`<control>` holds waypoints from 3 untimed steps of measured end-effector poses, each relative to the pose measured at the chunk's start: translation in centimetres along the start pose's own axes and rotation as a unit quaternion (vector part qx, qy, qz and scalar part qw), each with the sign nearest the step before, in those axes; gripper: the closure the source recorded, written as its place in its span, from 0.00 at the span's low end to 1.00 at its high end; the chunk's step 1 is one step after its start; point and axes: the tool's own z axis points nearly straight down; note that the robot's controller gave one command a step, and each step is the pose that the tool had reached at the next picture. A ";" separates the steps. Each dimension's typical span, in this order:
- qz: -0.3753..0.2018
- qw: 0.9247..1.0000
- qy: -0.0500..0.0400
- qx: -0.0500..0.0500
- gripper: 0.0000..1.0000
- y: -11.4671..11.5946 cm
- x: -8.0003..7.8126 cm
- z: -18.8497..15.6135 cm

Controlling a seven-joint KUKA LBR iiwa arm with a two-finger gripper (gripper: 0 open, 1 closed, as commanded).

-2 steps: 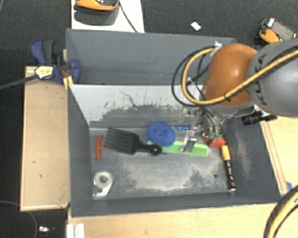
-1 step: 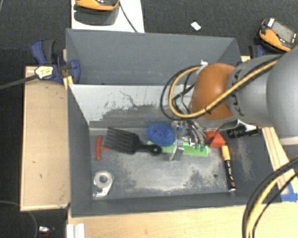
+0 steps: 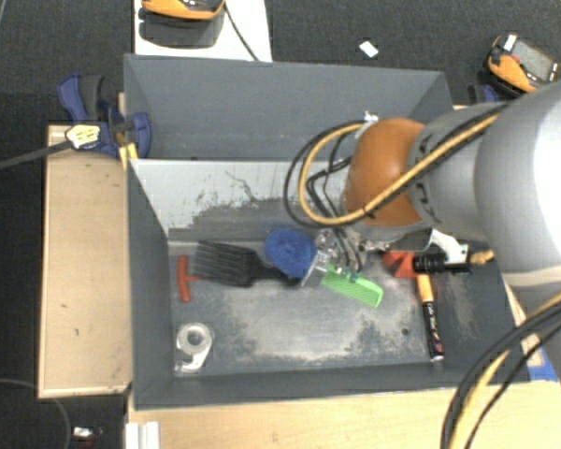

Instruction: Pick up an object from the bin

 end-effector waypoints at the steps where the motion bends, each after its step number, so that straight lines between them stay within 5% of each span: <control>1: 0.000 1.000 0.000 0.000 1.00 0.0 0.0 0.0; 3: -0.003 1.000 0.001 0.000 1.00 0.0 0.0 -4.7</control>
Offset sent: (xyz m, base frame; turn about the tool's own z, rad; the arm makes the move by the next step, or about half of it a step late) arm 0.0000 -0.0001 0.0435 -0.0004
